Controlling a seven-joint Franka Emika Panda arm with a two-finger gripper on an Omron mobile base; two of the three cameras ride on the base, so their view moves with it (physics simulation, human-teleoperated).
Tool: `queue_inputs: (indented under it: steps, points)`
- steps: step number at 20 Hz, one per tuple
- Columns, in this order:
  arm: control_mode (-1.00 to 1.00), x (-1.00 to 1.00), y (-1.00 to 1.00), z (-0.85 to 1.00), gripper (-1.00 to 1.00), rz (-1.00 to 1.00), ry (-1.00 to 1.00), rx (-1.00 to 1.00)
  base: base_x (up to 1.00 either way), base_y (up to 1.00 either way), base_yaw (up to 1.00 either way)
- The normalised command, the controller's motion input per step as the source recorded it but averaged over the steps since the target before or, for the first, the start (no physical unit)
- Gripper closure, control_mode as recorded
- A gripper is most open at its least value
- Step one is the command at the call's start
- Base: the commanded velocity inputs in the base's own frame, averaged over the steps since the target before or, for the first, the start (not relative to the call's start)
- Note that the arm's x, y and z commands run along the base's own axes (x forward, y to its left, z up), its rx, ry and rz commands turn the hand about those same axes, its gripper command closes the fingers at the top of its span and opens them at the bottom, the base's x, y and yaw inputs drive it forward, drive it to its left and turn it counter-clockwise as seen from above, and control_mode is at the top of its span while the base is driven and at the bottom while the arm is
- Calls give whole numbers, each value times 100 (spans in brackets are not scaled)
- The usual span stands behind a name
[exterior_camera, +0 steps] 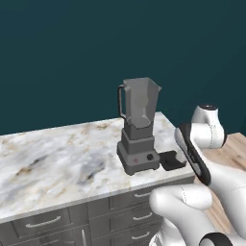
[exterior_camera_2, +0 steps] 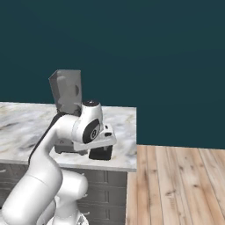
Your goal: Grab the garlic and lime from the fridge, place them in the blender, close the lid, and turn on the blender to create a marinade.
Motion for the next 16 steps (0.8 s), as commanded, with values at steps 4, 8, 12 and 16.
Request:
queue_inputs:
  steps: [4,8,12,16]
  points:
    - [-100,22,11,-8,-100,0,2,0,0,0,0]
    - [-100,26,21,-26,-100,-1,6,4,0,0,0]
    - [-100,31,28,-26,-100,-5,4,6,0,0,0]
    - [-100,29,8,-25,-100,-4,2,4,0,0,0]
